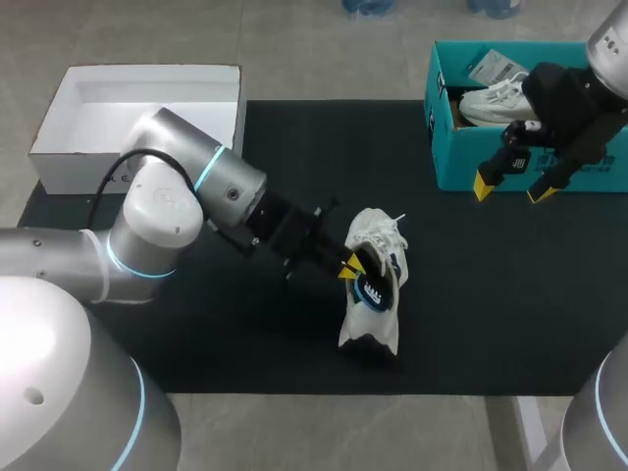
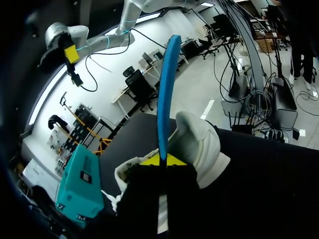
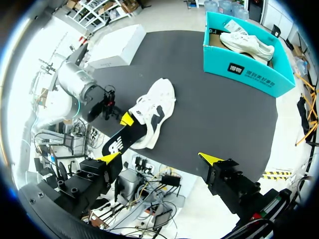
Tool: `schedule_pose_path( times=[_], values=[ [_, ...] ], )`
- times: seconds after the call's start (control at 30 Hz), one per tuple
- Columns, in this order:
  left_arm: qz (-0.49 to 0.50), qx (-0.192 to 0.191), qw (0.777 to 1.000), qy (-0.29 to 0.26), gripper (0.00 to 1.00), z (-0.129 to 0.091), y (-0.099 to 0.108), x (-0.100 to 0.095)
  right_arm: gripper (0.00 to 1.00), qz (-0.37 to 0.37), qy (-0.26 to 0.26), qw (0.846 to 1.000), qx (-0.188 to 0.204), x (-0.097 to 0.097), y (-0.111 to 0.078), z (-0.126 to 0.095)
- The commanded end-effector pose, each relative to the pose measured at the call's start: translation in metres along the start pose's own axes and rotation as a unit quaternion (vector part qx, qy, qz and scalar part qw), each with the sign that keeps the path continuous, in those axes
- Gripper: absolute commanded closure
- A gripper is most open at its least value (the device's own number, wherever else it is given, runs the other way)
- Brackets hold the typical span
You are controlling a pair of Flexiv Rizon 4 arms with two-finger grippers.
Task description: Take the shoe out of the shoebox, open the shoe tongue, remove and reinsert the insole, then place the shoe into the shoebox
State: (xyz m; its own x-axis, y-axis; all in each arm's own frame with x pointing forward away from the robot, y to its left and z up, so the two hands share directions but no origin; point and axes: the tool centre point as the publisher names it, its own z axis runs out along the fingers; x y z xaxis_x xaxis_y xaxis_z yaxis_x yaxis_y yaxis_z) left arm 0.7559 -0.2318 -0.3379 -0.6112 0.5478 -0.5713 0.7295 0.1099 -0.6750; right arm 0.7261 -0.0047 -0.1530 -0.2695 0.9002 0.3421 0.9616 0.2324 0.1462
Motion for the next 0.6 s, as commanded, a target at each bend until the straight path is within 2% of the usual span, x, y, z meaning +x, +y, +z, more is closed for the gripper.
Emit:
schedule_pose_path(
  times=[0.03,0.13,0.17,0.2,0.23,0.33,0.47,0.5,0.57,0.6],
  values=[
    [0.001,-0.009,1.0,0.002,1.0,-0.001,0.004,-0.001,0.0,0.0,-0.001,1.0,0.001,0.0,0.002,0.001],
    [0.0,-0.013,1.0,0.0,1.0,0.0,0.005,-0.001,0.0,0.0,-0.001,1.0,0.001,0.0,0.002,0.001],
    [0.0,-0.013,1.0,0.0,0.92,-0.001,0.004,0.0,0.0,0.0,-0.001,1.0,0.001,0.0,0.002,0.001],
    [0.0,-0.014,1.0,-0.001,0.38,-0.002,0.002,0.0,0.0,0.0,-0.001,1.0,0.001,0.0,0.002,0.001],
    [0.0,-0.013,1.0,-0.001,0.04,-0.002,0.0,0.0,0.0,0.0,-0.001,1.0,0.001,0.0,0.002,0.001],
    [0.0,-0.009,1.0,-0.001,0.04,-0.005,-0.004,0.001,0.0,0.0,-0.001,1.0,0.001,0.0,0.002,0.001],
    [0.002,-0.005,1.0,-0.003,0.15,-0.008,-0.009,0.0,0.0,0.0,-0.001,1.0,0.001,0.0,0.002,0.001],
    [0.004,-0.004,1.0,-0.002,0.25,-0.008,-0.011,-0.001,0.0,0.0,-0.001,1.0,0.001,0.0,0.002,0.001],
    [0.007,-0.003,1.0,0.0,0.31,-0.007,-0.013,-0.001,0.0,0.0,-0.001,1.0,0.001,0.0,0.002,0.001],
    [0.009,-0.003,1.0,0.002,0.38,-0.006,-0.015,-0.001,0.0,0.0,-0.001,1.0,0.001,0.0,0.002,0.001]
  ],
)
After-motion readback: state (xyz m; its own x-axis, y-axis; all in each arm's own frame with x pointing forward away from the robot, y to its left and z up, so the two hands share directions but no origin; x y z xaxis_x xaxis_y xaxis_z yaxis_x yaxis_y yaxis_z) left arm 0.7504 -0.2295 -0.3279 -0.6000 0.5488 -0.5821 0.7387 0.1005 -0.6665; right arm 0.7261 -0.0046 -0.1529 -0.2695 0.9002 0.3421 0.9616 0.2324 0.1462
